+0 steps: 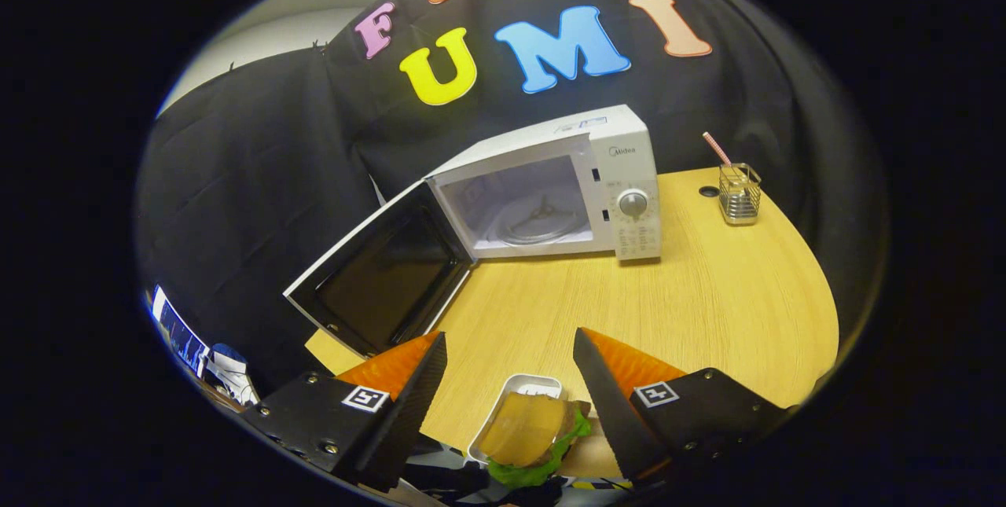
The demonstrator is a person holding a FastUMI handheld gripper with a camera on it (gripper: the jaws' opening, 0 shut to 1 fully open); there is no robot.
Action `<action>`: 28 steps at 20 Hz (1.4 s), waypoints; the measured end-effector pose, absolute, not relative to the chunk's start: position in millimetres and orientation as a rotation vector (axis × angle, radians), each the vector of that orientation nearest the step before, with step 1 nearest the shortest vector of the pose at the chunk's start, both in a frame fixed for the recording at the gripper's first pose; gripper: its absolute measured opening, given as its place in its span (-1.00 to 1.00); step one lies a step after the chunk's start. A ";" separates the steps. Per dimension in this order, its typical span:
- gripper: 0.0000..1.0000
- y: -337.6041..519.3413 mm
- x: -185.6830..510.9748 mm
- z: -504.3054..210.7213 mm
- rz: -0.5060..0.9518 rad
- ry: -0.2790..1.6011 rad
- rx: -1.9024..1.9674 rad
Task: Open the microwave, put the food inside, and close the microwave door.
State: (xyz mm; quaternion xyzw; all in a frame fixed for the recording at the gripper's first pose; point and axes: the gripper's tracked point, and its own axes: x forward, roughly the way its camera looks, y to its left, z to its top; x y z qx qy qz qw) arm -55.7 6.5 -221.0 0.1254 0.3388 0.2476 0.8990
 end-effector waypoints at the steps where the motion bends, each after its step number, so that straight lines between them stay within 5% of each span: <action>1: 0.95 2.9 -58.5 -230.5 0.513 0.726 0.259; 14: 0.91 -4.5 -108.5 -317.7 0.569 1.049 0.304; 19: 0.12 3.0 -114.6 -321.7 0.556 1.111 0.396; 20: 0.12 2.8 -112.0 -318.5 0.546 1.109 0.434; 21: -0.22 3.8 -110.7 -316.3 0.539 1.120 0.473; 23: -0.47 2.1 -110.5 -314.9 0.515 1.137 0.490; 28: -0.47 4.4 -108.6 -295.4 0.508 1.133 0.489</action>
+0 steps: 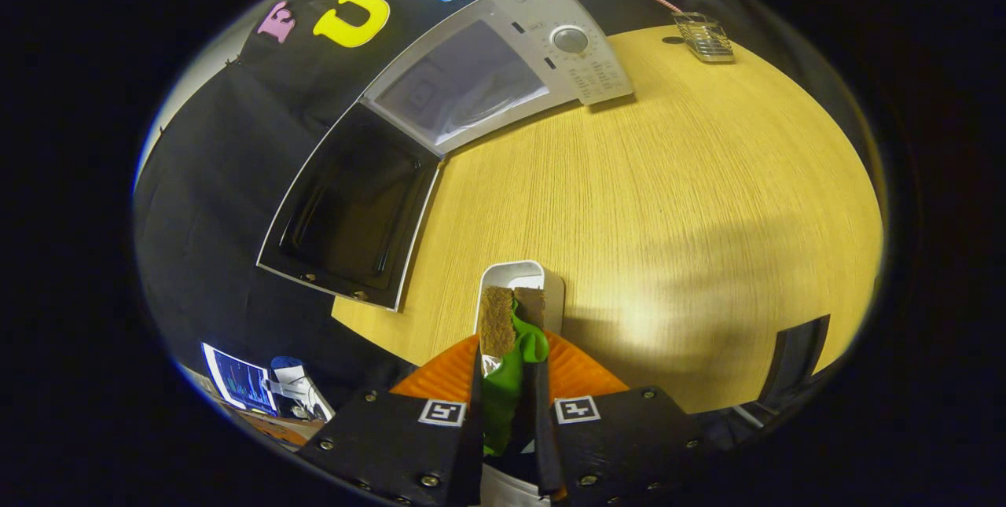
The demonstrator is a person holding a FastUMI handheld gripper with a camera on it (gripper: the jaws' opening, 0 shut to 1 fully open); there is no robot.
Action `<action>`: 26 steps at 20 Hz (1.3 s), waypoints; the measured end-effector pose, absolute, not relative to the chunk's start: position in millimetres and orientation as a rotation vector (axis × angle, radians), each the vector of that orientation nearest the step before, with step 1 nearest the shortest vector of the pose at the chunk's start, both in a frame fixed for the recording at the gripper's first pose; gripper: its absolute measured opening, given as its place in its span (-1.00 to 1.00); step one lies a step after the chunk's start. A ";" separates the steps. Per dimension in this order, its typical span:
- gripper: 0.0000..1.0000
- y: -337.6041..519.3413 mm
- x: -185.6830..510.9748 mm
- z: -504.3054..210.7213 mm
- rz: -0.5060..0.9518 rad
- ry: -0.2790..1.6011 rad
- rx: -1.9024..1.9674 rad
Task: Open the microwave, put the food inside, and close the microwave door.
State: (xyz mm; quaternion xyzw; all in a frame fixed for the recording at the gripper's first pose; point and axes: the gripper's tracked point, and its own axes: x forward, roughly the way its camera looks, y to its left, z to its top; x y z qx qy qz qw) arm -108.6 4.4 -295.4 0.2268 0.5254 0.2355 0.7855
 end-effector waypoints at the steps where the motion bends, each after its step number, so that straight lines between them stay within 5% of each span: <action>1: -0.46 5.0 -105.5 -288.5 0.502 1.123 0.504; 26: -0.47 118.1 74.6 -207.9 0.370 0.728 0.865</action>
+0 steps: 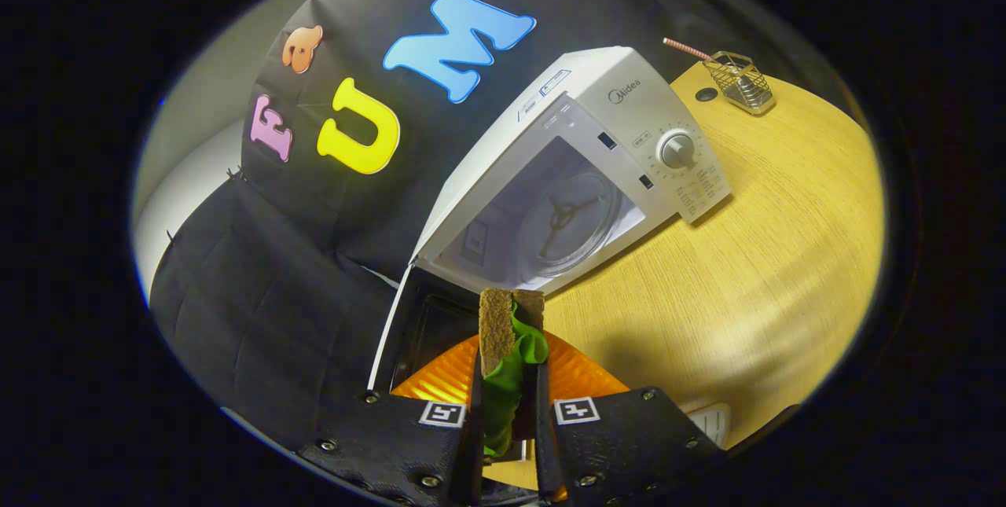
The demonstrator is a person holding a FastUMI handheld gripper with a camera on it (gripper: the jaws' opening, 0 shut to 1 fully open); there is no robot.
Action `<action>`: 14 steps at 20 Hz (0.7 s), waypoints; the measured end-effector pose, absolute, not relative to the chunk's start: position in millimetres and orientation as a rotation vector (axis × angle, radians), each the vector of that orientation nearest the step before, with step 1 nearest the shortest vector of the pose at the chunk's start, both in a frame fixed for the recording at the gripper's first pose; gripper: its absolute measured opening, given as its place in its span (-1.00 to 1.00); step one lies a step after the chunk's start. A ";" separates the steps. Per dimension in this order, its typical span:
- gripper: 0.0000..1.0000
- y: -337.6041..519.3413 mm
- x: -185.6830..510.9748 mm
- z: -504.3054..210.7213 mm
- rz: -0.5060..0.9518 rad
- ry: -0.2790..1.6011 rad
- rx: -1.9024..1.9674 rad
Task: Open the microwave, put the food inside, and close the microwave door.
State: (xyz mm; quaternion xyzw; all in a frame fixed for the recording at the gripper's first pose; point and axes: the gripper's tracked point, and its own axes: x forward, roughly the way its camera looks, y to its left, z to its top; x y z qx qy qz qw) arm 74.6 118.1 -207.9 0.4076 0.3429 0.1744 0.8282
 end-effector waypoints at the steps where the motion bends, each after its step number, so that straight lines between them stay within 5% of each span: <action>1: -0.47 121.5 80.9 -208.5 0.366 0.719 0.874; 14: -0.47 152.4 169.3 -243.5 0.258 0.572 1.016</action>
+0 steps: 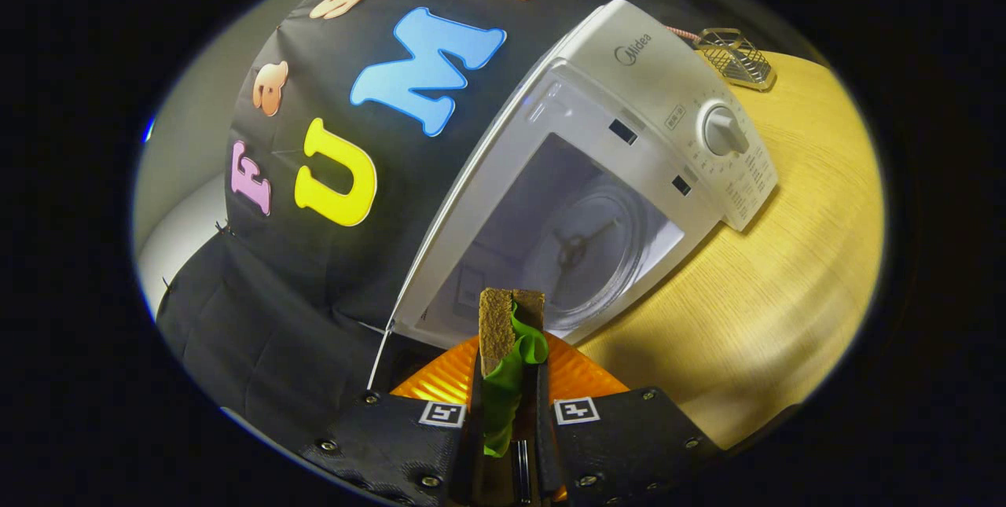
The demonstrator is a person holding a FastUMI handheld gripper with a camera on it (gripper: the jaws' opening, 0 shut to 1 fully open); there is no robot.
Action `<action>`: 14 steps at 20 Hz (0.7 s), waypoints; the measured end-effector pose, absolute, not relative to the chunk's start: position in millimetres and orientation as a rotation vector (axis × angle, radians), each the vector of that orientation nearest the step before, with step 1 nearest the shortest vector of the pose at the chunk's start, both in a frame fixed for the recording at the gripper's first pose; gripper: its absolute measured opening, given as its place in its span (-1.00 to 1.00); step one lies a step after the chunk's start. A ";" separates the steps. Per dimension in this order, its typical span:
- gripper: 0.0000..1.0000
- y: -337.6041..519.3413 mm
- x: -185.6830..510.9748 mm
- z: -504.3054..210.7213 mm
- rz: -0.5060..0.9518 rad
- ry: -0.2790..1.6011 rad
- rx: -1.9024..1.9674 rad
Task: Open the microwave, put the food inside, and close the microwave door.
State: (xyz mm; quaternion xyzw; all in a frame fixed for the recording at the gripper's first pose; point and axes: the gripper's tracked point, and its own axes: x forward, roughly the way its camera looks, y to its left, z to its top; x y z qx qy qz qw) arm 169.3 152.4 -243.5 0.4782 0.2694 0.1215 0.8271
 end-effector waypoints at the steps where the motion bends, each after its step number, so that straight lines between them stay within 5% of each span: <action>1: -0.47 153.4 177.8 -245.7 0.247 0.557 1.033; 14: -0.47 154.7 272.8 -292.7 0.047 0.450 1.036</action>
